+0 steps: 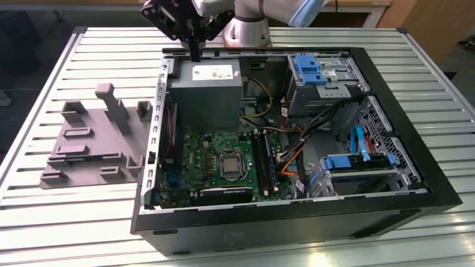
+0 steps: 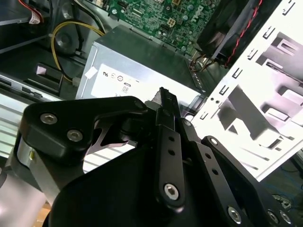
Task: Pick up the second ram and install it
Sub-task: 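Reach for the second ram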
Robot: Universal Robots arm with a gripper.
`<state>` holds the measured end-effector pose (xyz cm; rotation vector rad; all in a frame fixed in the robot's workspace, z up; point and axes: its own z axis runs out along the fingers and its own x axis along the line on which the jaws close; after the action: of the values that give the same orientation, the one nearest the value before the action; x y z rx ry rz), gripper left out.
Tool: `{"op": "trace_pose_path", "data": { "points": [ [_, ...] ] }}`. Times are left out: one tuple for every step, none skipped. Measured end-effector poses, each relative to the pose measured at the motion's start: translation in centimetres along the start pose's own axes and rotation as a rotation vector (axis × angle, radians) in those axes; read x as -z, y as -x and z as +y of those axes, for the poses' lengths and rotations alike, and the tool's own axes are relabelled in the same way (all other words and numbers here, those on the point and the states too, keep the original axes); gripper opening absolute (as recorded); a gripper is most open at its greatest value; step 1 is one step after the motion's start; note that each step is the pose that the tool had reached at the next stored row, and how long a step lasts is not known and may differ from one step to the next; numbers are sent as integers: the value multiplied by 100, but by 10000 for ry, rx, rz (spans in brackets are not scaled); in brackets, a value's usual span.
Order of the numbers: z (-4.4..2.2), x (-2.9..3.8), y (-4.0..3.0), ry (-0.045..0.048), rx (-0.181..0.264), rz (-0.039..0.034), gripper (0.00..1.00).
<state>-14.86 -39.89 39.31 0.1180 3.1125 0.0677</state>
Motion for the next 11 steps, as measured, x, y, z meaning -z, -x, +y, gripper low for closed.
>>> {"op": "trace_pose_path", "data": {
  "points": [
    [-1,0,-16,0,0,0,11],
    [-2,1,-30,-1,-1,0,11],
    [-3,0,-44,0,-1,0,11],
    [-5,1,-61,0,-1,0,11],
    [-6,1,-77,0,-1,-1,11],
    [-7,2,-92,-1,0,0,11],
    [-8,1,-108,1,0,-1,11],
    [-9,2,-123,0,0,0,11],
    [-10,2,-137,0,0,0,11],
    [-12,3,-152,0,0,0,11],
    [-13,3,-169,-1,0,0,11]
  ]
}}
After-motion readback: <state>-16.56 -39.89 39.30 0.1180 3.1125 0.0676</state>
